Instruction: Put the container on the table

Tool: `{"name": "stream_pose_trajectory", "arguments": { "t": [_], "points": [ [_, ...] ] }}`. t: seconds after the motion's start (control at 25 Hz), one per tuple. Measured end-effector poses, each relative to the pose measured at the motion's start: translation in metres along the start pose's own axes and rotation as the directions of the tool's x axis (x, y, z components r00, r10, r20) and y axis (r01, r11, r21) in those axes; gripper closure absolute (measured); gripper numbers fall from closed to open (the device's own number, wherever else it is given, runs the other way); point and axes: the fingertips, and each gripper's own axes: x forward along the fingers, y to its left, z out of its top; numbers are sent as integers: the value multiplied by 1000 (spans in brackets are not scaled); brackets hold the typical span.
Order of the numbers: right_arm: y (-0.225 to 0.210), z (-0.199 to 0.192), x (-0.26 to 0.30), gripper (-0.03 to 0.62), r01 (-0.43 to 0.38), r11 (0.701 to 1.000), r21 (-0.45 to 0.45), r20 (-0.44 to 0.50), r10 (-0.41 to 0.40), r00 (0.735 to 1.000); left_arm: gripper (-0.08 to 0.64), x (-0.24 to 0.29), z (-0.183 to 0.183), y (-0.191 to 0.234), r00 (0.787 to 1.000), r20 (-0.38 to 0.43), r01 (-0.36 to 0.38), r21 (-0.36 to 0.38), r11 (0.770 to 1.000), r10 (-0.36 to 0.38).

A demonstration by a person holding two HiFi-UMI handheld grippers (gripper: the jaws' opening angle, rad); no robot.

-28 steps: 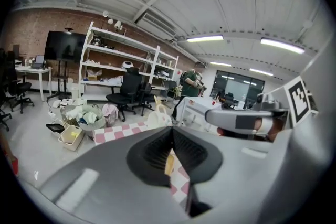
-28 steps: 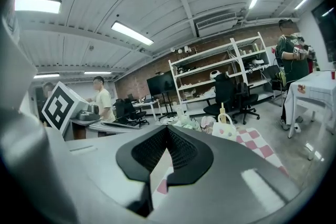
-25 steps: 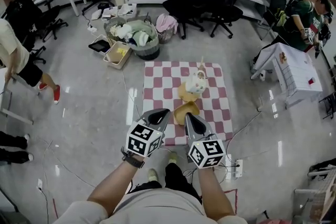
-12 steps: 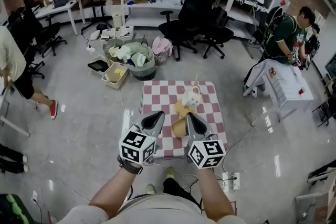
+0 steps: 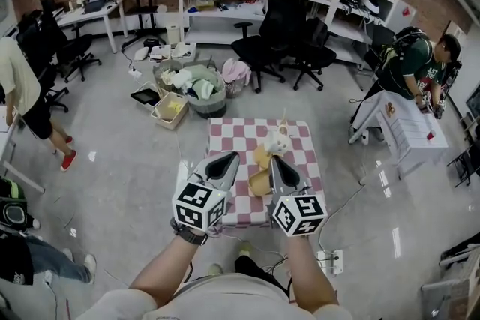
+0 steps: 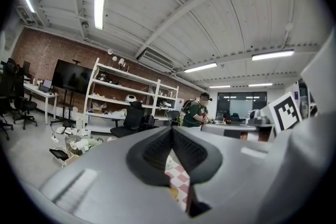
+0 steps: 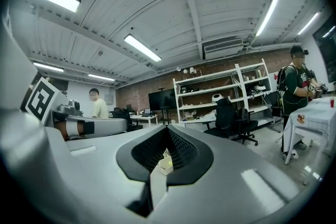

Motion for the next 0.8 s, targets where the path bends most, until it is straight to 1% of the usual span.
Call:
{"name": "stream_pose_trajectory", "arguments": {
  "t": [0.24, 0.8],
  "points": [
    [3, 1, -2, 583, -4, 1000, -6, 4, 4, 1000, 554, -3, 3, -1, 1000, 10, -4, 5, 1000, 4],
    [5, -2, 1, 583, -9, 1000, -8, -6, 9, 1000, 554, -2, 0, 3, 1000, 5, -15, -7, 1000, 15]
  ]
}}
